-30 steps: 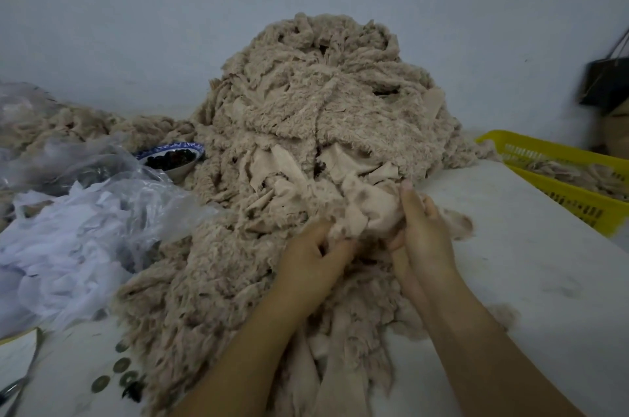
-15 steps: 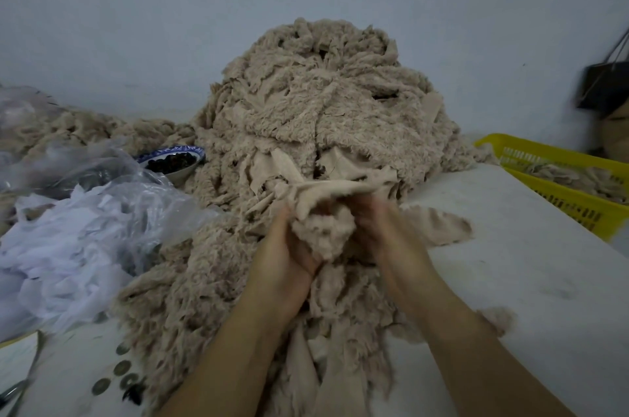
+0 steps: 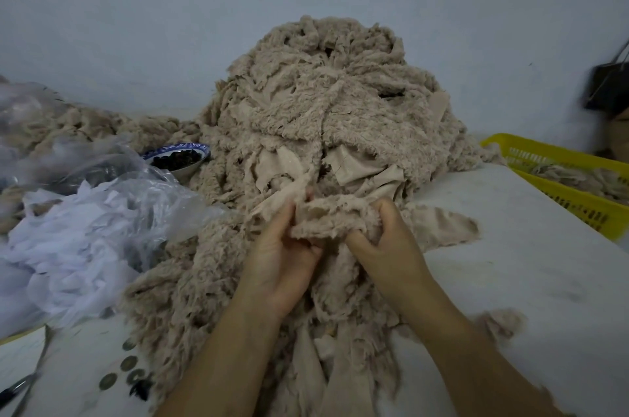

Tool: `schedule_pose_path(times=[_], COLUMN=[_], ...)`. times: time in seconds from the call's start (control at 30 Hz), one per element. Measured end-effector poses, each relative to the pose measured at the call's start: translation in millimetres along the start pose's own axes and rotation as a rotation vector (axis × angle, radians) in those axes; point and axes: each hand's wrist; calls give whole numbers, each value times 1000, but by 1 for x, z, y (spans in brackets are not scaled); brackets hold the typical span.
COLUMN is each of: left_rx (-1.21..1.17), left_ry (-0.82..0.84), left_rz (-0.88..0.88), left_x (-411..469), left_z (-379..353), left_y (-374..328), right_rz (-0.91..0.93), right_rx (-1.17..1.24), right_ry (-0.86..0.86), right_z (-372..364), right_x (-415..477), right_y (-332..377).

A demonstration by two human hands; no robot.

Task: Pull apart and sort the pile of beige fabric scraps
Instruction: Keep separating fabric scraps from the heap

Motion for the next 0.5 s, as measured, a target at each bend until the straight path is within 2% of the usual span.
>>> schedule_pose_path(times=[0.1,0.2,0.27,0.37,0.43,0.47,0.5], left_rx=[-132,-215,-203,-243,-145,3,264], left_ry=[36,-23,-83,-127,-132,-124,-132], left_rz=[-18,-44,-41,-49,-47,-44,-37], left_x=[1,1,0,2,3,1,-1], left_z=[3,5,6,5,7,5,2], left_y=[-4,-8,-9,-8,-8,-7,-6], right_rz=[33,-25,-140,-305,-356,-365,-373], right_rx=[-25,66,187,553,722,781,801], right_ry=[-137,-241,-271,-298,-300,-287,-273], right_z=[6,16,22,23,24,24,23], right_x=[4,8,11,14,15,15,14], right_y=[1,-1,-2,0,2,2,3])
Point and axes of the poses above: each hand's wrist, its own x-axis towards the middle knuckle, its own z-axis out of the back of the hand, y = z × x, and after that the axes turned 13 degrees about x, right-handed
